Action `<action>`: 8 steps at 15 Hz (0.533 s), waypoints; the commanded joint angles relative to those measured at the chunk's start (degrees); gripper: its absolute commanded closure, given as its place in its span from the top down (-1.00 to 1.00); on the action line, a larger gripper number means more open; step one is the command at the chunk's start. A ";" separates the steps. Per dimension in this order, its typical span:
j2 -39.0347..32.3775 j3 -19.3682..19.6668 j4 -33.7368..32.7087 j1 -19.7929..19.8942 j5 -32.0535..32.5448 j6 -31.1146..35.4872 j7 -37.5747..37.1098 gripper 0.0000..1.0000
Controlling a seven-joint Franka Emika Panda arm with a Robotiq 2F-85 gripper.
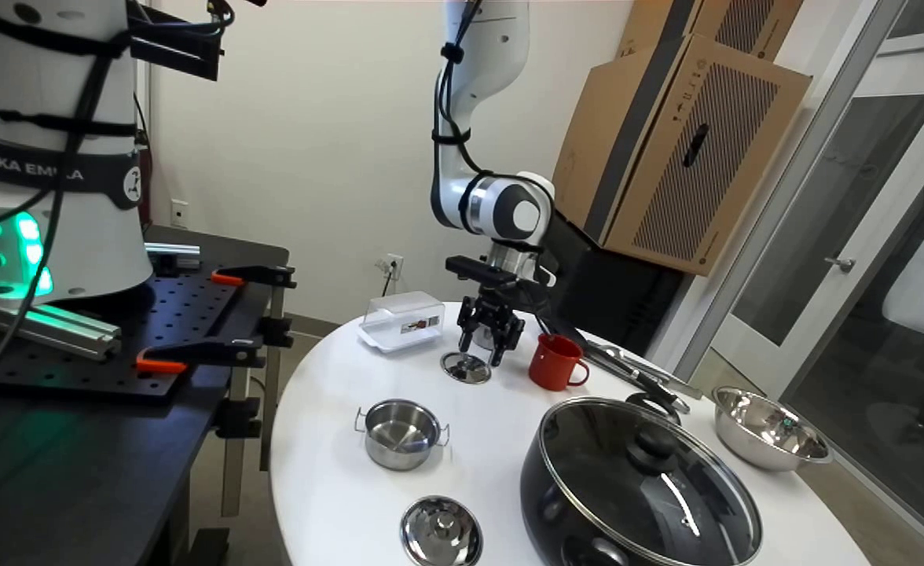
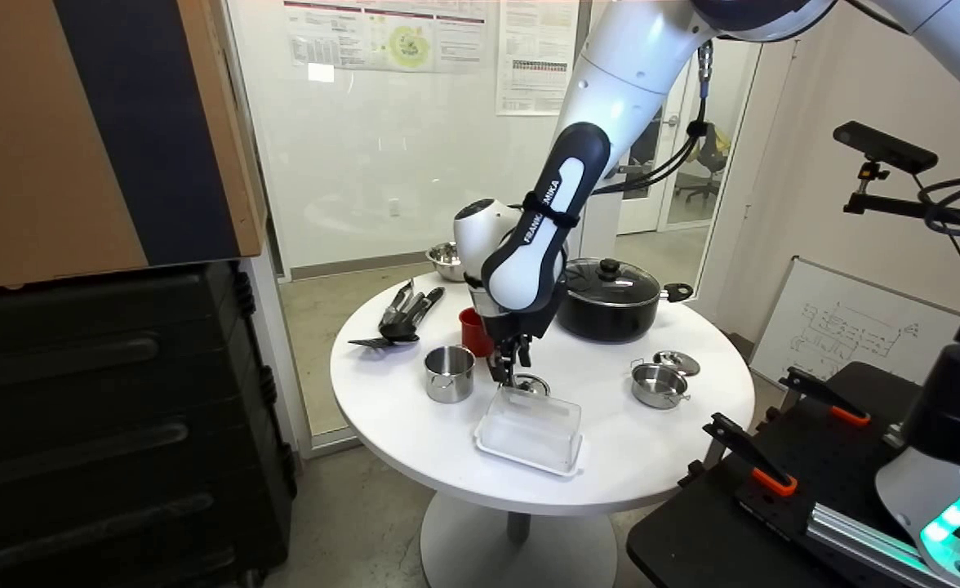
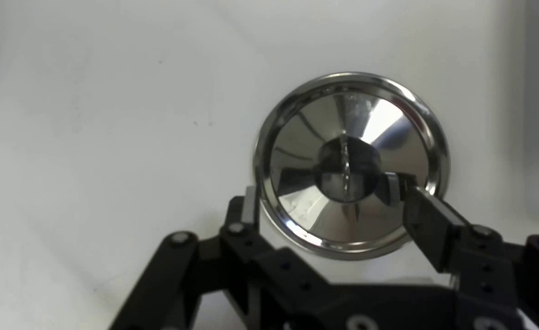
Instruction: Remove the lid from the silver pot
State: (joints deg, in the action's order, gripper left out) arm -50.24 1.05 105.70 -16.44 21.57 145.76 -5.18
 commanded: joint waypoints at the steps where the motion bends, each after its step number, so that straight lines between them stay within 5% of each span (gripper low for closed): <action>1: 4.90 0.34 3.64 -0.39 -1.09 0.09 -0.88 1.00; 7: 11.16 -0.54 7.51 -0.17 -1.32 -0.15 -0.98 1.00; 8: 7.82 -0.02 4.25 -0.24 -0.44 -0.18 -0.20 1.00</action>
State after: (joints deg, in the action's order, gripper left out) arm -42.32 0.83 110.11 -16.47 21.46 145.66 -5.60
